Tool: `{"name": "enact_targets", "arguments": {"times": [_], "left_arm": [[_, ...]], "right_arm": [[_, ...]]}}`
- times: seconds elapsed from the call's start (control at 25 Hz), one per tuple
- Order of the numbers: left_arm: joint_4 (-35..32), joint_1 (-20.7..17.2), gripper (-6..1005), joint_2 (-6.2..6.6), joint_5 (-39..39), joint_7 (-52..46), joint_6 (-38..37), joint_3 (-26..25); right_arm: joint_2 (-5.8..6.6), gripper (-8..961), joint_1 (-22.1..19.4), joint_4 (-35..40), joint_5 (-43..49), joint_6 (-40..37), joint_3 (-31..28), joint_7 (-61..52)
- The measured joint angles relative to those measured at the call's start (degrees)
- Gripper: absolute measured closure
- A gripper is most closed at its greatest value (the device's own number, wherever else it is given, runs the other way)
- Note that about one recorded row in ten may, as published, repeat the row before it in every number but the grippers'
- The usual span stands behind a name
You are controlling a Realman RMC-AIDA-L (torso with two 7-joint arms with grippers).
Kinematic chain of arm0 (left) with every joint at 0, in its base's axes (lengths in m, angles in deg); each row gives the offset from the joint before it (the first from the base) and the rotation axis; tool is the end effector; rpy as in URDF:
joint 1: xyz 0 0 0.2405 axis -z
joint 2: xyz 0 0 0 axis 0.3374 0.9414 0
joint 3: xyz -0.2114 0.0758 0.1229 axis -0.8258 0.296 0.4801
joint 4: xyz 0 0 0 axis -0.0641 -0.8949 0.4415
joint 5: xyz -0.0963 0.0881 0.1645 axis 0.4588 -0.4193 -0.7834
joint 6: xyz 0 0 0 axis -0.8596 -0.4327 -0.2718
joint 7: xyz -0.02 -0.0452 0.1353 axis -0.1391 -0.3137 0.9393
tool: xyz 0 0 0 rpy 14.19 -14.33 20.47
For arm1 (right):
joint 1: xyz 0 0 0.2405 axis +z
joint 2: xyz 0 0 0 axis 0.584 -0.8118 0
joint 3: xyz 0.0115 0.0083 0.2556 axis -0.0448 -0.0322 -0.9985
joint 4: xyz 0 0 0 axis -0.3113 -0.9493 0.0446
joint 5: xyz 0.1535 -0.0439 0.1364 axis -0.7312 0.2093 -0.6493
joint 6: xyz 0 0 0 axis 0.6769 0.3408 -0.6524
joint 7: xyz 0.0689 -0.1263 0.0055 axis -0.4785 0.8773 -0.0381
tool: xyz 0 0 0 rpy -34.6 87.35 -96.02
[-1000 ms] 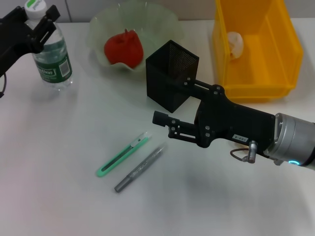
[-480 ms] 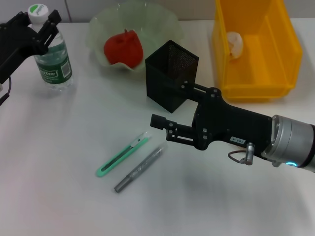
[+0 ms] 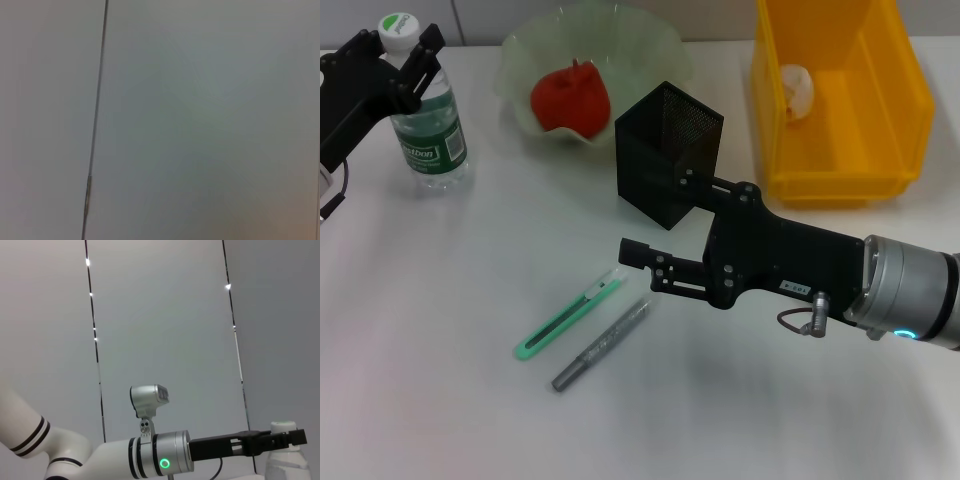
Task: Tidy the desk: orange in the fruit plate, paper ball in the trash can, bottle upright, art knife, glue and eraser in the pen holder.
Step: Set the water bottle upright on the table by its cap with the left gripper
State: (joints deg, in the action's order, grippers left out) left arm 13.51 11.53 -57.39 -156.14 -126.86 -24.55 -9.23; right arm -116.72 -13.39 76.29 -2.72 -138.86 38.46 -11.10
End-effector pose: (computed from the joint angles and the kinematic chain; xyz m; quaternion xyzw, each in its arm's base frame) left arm -0.3016 0.3649 0.0217 -0.7766 -0.2131 -0.3656 0.4666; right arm 0.2080 0.2802 -0.0717 -0.8954 0.0899 0.4183 0.1236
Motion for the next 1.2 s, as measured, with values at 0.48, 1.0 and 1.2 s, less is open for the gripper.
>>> {"name": "enact_targets", "arguments": {"times": [0.48,1.0,1.2], "left_arm": [[0.17,0.25,540,0.04,0.04,0.05,1.34,0.48],[0.2,-0.24,537,0.09,0.0,-0.35,2.59,0.49],[0.19,-0.35,536,0.15,-0.02,-0.39,2.48,0.43]], "right_arm": [[0.0,222,0.8,-0.62,0.0,0.16,-0.02,0.0],[0.0,222,1.91,-1.52,0.01,1.41,-0.11,0.01],[0.0,222,1.91,-1.42,0.01,1.4,-0.11,-0.14]]}}
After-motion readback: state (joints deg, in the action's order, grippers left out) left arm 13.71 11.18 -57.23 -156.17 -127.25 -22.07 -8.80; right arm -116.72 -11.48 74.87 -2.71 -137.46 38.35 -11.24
